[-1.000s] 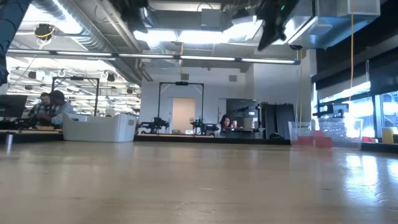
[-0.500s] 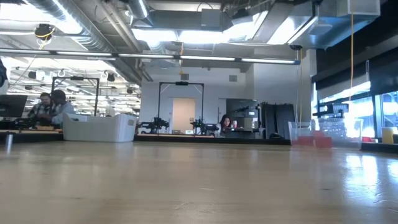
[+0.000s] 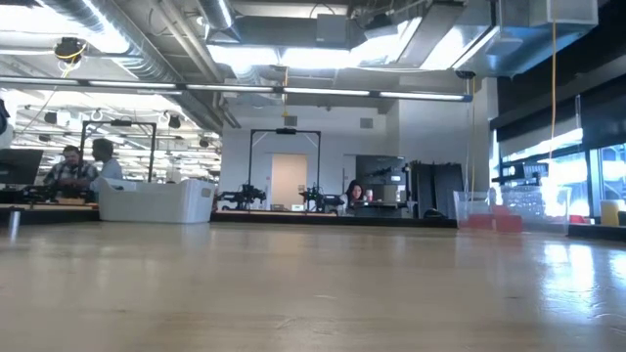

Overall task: Sort & place blocks by color
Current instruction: Return to Home Position

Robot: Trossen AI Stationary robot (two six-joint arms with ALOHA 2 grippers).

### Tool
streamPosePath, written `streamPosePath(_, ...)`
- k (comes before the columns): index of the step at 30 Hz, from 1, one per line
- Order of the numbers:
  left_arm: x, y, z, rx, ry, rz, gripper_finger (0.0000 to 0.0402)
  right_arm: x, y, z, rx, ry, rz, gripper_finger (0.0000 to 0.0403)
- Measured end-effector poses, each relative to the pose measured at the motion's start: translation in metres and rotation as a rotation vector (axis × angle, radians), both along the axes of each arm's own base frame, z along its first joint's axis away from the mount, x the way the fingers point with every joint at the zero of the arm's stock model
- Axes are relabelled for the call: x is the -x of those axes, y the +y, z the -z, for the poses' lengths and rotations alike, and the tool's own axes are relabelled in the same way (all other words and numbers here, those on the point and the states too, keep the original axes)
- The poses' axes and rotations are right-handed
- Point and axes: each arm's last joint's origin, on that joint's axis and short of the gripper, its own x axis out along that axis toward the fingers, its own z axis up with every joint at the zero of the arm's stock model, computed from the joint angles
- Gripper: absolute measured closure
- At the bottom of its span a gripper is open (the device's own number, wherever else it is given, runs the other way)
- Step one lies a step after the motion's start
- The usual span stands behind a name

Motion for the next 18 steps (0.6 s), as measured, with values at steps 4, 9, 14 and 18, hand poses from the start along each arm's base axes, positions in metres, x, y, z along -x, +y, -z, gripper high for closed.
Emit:
streamPosePath(4, -0.007, 0.01, 0.002, -0.005, -0.006, 0.05, 0.0402, 0.005, 0.006, 0.004, 0.012, -0.026, 0.003, 0.0403)
streamPosePath(9, -0.019, 0.041, 0.026, 0.109, 0.049, -0.02, 0.0402, 0.005, 0.006, 0.013, -0.044, -0.039, 0.022, 0.0403)
streamPosePath(14, -0.034, 0.069, 0.051, 0.12, -0.008, 0.061, 0.0402, -0.002, -0.002, 0.021, -0.071, -0.047, 0.034, 0.0403)
streamPosePath(18, -0.065, 0.091, 0.08, 0.2, -0.027, 0.163, 0.0402, -0.006, -0.007, 0.025, -0.074, -0.047, 0.032, 0.0403)
